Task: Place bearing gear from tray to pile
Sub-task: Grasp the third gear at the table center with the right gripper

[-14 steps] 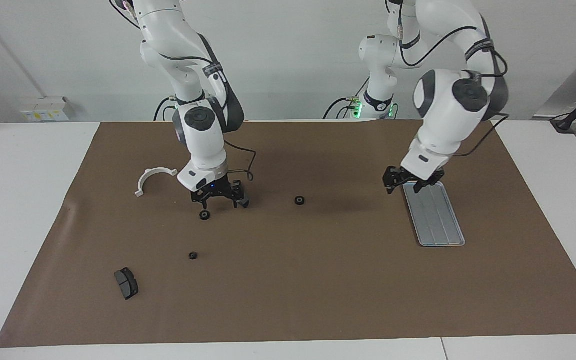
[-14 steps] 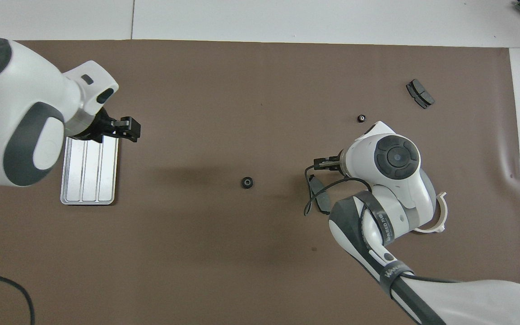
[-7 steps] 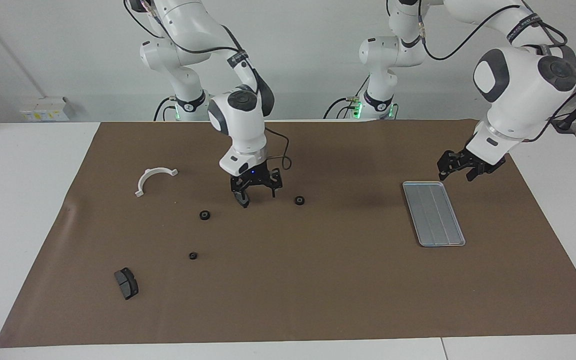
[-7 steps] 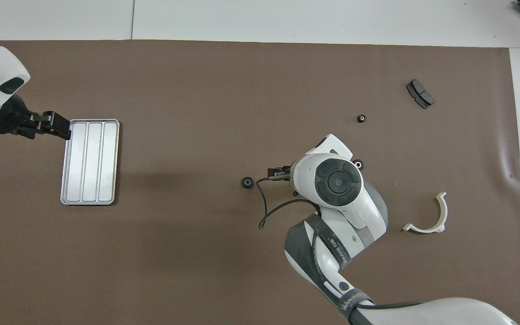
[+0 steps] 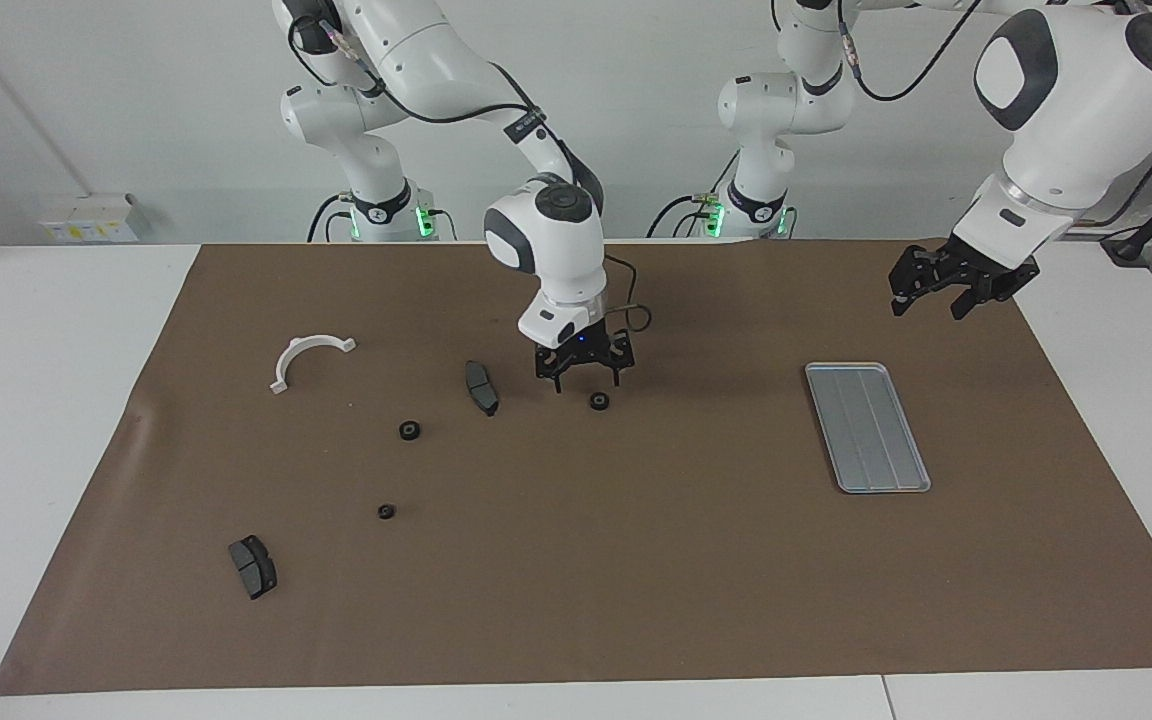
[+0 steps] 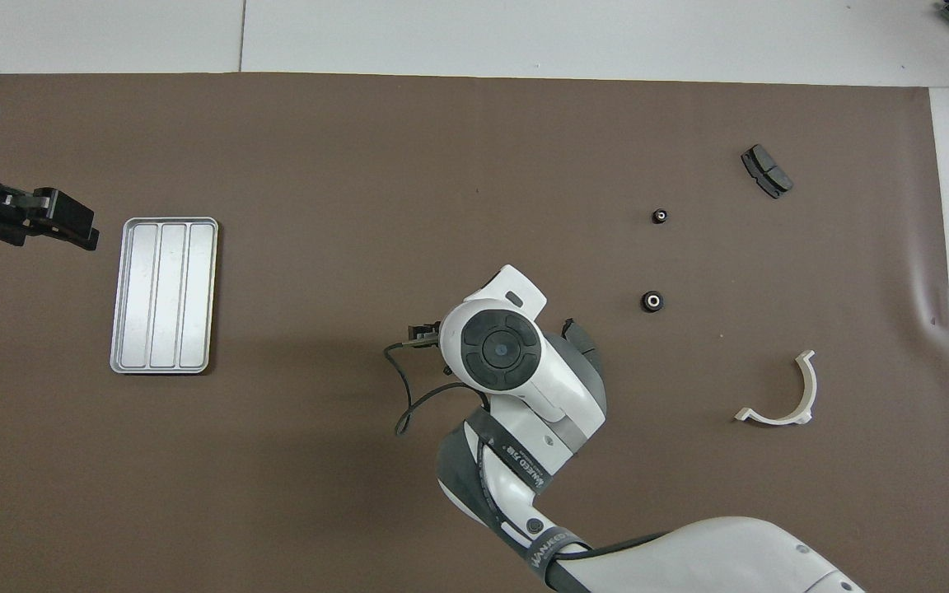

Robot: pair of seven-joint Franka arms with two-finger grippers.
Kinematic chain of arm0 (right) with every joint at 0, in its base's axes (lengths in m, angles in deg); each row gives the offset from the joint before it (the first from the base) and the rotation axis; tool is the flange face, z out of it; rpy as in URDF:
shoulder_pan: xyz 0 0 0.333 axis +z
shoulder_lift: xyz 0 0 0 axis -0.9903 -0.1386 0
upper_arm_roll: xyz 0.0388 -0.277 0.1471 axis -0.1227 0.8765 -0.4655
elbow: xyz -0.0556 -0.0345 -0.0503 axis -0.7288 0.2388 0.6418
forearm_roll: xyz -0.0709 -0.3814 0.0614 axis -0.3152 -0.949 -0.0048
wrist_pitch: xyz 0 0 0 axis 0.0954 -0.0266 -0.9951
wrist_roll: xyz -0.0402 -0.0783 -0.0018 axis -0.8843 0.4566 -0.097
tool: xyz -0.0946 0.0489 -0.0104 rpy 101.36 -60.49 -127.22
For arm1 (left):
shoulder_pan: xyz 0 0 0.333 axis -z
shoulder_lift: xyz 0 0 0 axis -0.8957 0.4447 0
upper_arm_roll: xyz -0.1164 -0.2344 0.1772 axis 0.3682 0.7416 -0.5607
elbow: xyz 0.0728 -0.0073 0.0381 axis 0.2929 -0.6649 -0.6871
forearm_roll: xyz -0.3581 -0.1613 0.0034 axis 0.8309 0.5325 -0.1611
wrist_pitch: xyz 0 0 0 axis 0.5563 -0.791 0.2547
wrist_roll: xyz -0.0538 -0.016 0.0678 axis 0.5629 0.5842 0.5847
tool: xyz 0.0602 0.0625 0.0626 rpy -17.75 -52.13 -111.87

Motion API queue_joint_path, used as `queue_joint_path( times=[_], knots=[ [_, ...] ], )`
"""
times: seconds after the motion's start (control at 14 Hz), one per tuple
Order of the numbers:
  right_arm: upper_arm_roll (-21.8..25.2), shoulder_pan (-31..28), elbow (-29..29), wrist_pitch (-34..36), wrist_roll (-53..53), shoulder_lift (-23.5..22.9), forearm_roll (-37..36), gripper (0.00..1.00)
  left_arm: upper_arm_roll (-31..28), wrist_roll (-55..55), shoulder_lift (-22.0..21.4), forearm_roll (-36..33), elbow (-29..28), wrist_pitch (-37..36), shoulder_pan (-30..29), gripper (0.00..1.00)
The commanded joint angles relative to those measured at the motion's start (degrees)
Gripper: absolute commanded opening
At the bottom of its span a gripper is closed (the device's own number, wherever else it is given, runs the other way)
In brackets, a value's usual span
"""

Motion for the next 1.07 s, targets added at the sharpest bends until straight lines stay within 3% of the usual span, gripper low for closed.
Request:
queue_joint_path(
  times=[0.0, 0.28, 0.57, 0.78, 1.0],
  knots=[
    [0.2, 0.8, 2.1, -0.3, 2.0, -2.9, -2.7, 1.00, -0.3, 0.9, -0.6, -1.0, -2.3, -0.3, 0.5, 0.99],
    [0.3, 1.2, 4.0, -0.2, 3.4, -5.5, -6.1, 0.97, -0.3, 0.8, -3.1, -1.0, -7.8, 3.1, 1.1, 1.00],
    [0.3, 1.3, 4.9, 0.9, 4.1, -5.7, -7.9, 0.80, -0.4, 1.0, -3.2, -1.0, -8.0, 4.6, 0.4, 1.00],
    [0.3, 1.3, 4.9, 0.9, 4.7, -5.7, -8.5, 0.55, -0.5, 3.9, -3.2, -1.0, -8.1, 5.3, -0.3, 1.00],
    [0.2, 1.4, 4.8, 1.0, 5.3, -5.7, -8.6, 0.48, -0.4, 3.8, -3.1, -1.0, -8.1, 6.6, -0.3, 1.00]
  ],
)
